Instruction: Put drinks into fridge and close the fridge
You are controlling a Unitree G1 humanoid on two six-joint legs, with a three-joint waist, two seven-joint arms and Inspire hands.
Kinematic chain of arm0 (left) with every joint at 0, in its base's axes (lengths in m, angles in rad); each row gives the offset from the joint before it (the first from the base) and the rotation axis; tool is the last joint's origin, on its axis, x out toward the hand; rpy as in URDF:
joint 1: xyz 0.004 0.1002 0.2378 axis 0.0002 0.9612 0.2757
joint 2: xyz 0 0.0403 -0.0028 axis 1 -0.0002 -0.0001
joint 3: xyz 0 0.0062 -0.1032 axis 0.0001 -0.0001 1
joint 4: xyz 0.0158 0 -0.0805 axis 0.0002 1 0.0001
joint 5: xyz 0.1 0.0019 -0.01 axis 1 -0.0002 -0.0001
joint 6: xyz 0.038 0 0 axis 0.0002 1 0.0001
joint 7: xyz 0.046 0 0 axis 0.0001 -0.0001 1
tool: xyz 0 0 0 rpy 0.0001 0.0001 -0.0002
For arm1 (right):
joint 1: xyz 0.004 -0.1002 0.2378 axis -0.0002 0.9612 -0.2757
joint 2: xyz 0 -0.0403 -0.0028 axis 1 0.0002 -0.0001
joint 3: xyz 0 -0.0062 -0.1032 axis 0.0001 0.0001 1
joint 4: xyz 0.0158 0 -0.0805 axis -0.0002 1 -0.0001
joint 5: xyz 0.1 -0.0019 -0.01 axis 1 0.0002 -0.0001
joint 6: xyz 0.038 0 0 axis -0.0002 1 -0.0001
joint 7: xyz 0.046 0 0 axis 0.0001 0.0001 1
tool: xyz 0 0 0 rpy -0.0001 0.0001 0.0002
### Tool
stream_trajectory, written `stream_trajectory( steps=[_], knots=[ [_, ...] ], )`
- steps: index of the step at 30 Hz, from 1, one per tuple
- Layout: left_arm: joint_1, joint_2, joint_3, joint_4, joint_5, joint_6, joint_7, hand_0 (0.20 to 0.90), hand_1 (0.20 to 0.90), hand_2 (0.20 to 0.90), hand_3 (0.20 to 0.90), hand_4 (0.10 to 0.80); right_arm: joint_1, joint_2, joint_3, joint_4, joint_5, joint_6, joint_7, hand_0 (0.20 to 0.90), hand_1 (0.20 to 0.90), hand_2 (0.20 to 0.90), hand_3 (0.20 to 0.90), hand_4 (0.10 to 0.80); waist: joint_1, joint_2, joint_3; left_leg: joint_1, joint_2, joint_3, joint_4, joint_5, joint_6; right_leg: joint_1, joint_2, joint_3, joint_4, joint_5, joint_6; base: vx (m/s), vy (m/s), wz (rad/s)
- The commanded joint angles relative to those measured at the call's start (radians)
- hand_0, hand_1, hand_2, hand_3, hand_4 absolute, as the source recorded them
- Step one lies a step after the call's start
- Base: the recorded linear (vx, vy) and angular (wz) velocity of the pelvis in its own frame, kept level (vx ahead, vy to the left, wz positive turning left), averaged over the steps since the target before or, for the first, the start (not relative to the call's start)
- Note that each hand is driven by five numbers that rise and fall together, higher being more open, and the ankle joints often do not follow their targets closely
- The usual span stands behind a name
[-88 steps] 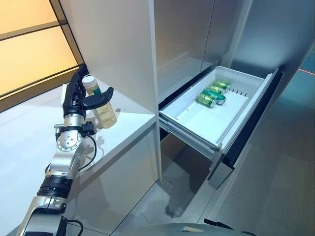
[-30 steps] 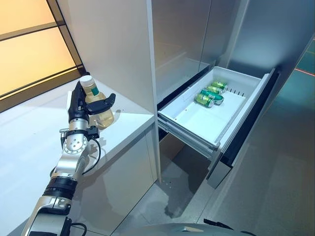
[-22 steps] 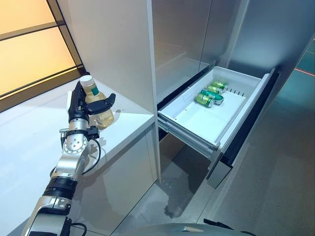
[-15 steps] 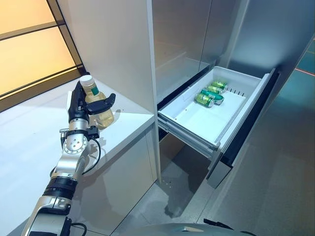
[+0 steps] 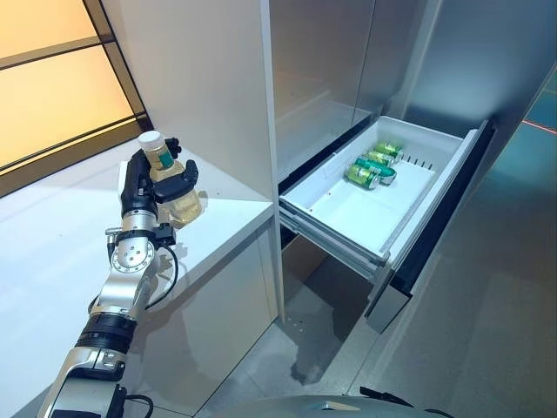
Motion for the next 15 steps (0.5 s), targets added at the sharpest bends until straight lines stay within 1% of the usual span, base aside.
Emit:
stream_trajectory(
  steps=[1,4,6,7,8,10,11,14,15],
  knots=[
    [-0.085,-0.011,0.034,-0.018,-0.084,-0.129,-0.032,0.300,0.300,0.300,0.200,0.100,-0.009,0.003,0.008,0.014,-0.025,0.005,0.019,0.900,0.900,0.900,0.900,0.800,-0.010,0.020,-0.003,0.014,-0.020,0.039,0.037,-0.127,0.018,-0.067,0.046,0.003,0.117,-0.078,0.040,0.000,0.000,0.00],
    [-0.088,-0.025,0.046,-0.061,-0.138,-0.180,-0.050,0.300,0.300,0.300,0.200,0.100,-0.012,0.003,0.008,0.012,-0.015,-0.006,0.029,0.900,0.900,0.900,0.900,0.800,-0.009,0.018,-0.003,0.014,-0.021,0.036,0.037,-0.126,0.018,-0.067,0.047,0.003,0.117,-0.078,0.039,0.000,0.000,0.00],
    [-0.089,-0.028,0.050,-0.089,-0.158,-0.195,-0.059,0.300,0.300,0.300,0.200,0.100,-0.012,0.003,0.010,0.004,-0.014,-0.015,0.036,0.900,0.900,0.900,0.900,0.800,-0.008,0.017,-0.003,0.014,-0.020,0.035,0.037,-0.127,0.018,-0.068,0.047,0.003,0.118,-0.079,0.039,0.000,0.000,0.00],
    [-0.093,-0.034,0.050,-0.133,-0.171,-0.209,-0.068,0.300,0.300,0.300,0.200,0.100,-0.014,0.002,0.020,-0.021,-0.045,-0.044,0.038,0.900,0.900,0.900,0.900,0.800,-0.007,0.016,-0.002,0.013,-0.020,0.033,0.036,-0.126,0.018,-0.068,0.047,0.003,0.119,-0.079,0.038,0.000,0.000,0.00],
    [-0.095,-0.035,0.050,-0.162,-0.180,-0.210,-0.074,0.300,0.300,0.300,0.200,0.100,-0.015,0.002,0.032,-0.043,-0.064,-0.054,0.039,0.900,0.900,0.900,0.900,0.800,-0.007,0.015,-0.001,0.014,-0.020,0.031,0.035,-0.126,0.018,-0.068,0.048,0.003,0.120,-0.079,0.037,0.000,0.000,0.00],
    [-0.104,-0.039,0.043,-0.225,-0.220,-0.224,-0.101,0.300,0.300,0.300,0.200,0.100,-0.017,-0.004,0.073,-0.116,-0.102,-0.086,0.042,0.900,0.900,0.900,0.900,0.800,-0.006,0.012,0.002,0.012,-0.020,0.027,0.038,-0.125,0.018,-0.070,0.047,0.001,0.122,-0.079,0.036,0.000,0.000,0.00],
    [-0.106,-0.041,0.039,-0.243,-0.231,-0.225,-0.110,0.300,0.300,0.300,0.200,0.100,-0.019,-0.006,0.086,-0.148,-0.096,-0.080,0.040,0.900,0.900,0.900,0.900,0.800,-0.005,0.011,0.002,0.011,-0.020,0.025,0.039,-0.125,0.018,-0.070,0.046,0.000,0.123,-0.080,0.036,0.000,0.000,0.00],
    [-0.114,-0.067,0.016,-0.318,-0.355,-0.245,-0.218,0.300,0.300,0.300,0.200,0.100,-0.027,-0.008,0.133,-0.330,-0.064,-0.090,0.046,0.900,0.900,0.900,0.900,0.800,-0.004,0.006,0.007,0.010,-0.018,0.019,0.039,-0.123,0.018,-0.071,0.046,-0.006,0.127,-0.080,0.033,0.000,0.000,0.00],
    [-0.115,-0.080,0.008,-0.339,-0.380,-0.243,-0.248,0.300,0.300,0.300,0.200,0.100,-0.027,-0.006,0.142,-0.403,-0.057,-0.076,0.044,0.900,0.900,0.900,0.900,0.800,-0.006,0.005,0.008,0.010,-0.017,0.018,0.038,-0.122,0.017,-0.071,0.045,-0.007,0.128,-0.081,0.033,0.000,0.000,0.00]
  ],
)
